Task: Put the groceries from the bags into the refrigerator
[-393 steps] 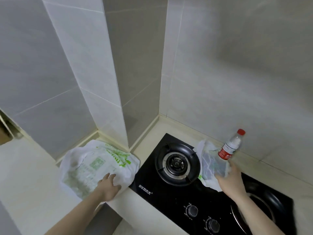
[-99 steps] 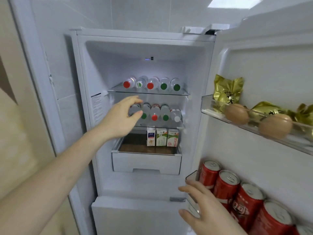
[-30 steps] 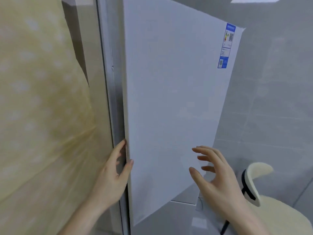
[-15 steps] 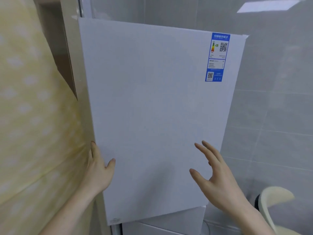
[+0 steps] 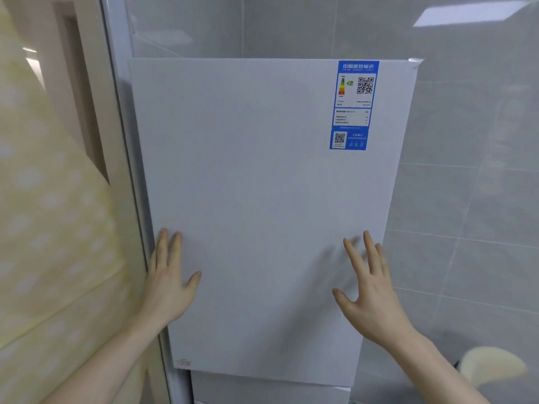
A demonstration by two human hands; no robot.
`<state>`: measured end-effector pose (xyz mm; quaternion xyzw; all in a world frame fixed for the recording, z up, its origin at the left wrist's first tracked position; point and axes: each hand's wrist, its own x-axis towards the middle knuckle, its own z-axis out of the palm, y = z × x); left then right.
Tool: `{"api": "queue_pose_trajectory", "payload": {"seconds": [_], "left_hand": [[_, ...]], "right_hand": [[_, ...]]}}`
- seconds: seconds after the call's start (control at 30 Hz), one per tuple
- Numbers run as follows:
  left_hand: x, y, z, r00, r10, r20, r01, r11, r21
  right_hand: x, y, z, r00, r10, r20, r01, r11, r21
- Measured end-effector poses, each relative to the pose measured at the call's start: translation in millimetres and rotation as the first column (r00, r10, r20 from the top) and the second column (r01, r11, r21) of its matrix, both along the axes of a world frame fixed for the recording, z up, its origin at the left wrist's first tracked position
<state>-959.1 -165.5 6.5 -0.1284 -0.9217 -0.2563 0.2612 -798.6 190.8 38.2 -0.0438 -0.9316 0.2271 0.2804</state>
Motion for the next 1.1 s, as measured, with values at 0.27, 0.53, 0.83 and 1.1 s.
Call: {"api": "queue_pose_trajectory", "payload": {"seconds": [0.27, 0.53, 0.83, 1.1], "left_hand": [[-38, 18, 1, 0.994, -0.038, 0.098, 0.038, 0.999, 0.001], [-54, 37, -6, 0.984, -0.122, 0.131, 0.126, 0.992, -0.025], [-51, 31, 3, 0.962, -0.147, 0.232, 0.168, 0.983, -0.074], [-33, 9, 21, 0.938, -0.172, 0.302, 0.239, 0.95, -0.2]], "right_hand": [[-28, 6, -20, 0.995, -0.095, -0.022, 0.097, 0.985, 0.145], [-39, 6, -31, 0.984, -0.176, 0.041, 0.159, 0.952, 0.263], [-44, -6, -35, 0.963, -0.254, 0.09, 0.216, 0.926, 0.311], [-29, -24, -19, 0.963, -0.163, 0.214, 0.134, 0.98, 0.144]]}}
